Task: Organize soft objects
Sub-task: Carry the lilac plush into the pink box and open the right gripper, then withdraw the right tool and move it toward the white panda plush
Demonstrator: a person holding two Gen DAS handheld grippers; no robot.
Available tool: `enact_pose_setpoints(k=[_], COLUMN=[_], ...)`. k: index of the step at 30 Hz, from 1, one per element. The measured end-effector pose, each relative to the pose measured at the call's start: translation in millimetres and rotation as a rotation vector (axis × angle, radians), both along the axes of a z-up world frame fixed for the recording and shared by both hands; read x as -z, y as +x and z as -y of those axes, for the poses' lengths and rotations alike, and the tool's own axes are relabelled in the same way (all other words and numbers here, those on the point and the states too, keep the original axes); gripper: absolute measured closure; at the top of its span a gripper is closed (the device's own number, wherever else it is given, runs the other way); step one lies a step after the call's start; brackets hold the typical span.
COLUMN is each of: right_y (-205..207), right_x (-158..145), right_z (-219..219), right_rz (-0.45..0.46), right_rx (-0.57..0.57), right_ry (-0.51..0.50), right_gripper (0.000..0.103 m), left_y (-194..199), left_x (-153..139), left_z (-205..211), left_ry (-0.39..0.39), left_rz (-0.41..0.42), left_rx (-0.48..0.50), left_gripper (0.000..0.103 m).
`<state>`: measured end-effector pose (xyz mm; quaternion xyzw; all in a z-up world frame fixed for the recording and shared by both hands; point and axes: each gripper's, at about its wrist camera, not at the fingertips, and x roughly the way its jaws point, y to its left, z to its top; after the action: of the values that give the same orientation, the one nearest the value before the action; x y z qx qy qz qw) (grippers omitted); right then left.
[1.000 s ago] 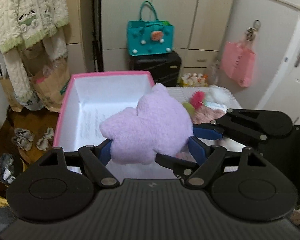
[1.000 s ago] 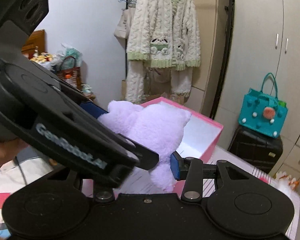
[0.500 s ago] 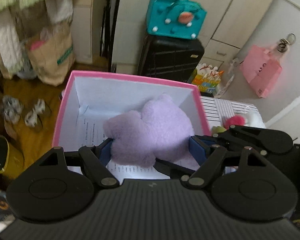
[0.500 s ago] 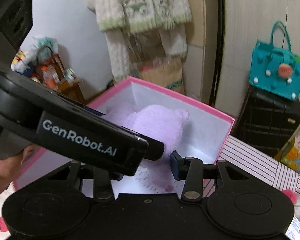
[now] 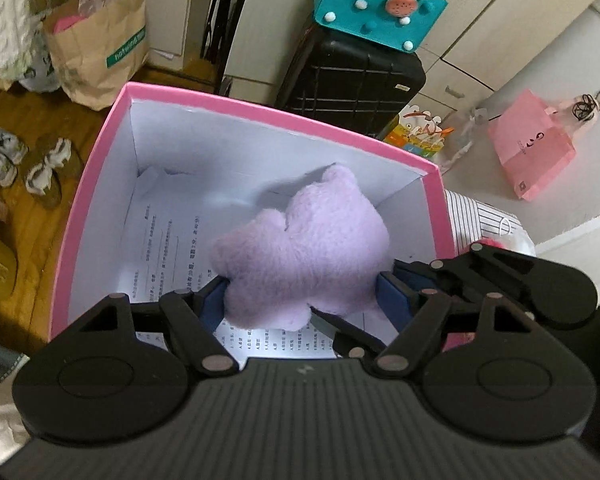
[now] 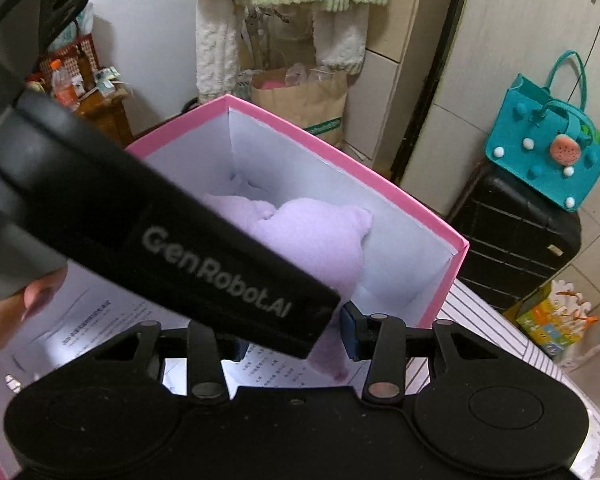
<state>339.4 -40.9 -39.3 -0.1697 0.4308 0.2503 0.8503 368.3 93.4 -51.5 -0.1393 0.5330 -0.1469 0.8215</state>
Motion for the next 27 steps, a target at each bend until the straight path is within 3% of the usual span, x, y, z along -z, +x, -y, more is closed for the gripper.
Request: enact_pose_setpoints(k=[8,12,19,27], right_y=[-4.0,-8.8,-22.3,-48.5], right_x=[7.3,13.5,-7.1,-26.7], right_z=[-12.9,-21.1,-3.1,21.3], right_rz=[0.061,0.106,0.083,0.049], right_rx=[-0.024,-0.048,-0.060,-0.073], right_ry=[-0.107,-0.176,-0.033,0.100], right_gripper=[0.049,0.043,0.043,0.043], left_y=[9.8,7.1,-15.9,-43.7], left_x=[22.4,26.5,1.2,-29.7], left_z=[-3.7,1.5,5.6,-2.4], left_ry=[-0.044,-0.022,0.065,0.124], left_rz=[-0.068,-0.051,0.074,0.162], left_rx=[-0.031,-0.038,0.001,0.005], left_gripper=[0.027,0.026,0.009,0.008])
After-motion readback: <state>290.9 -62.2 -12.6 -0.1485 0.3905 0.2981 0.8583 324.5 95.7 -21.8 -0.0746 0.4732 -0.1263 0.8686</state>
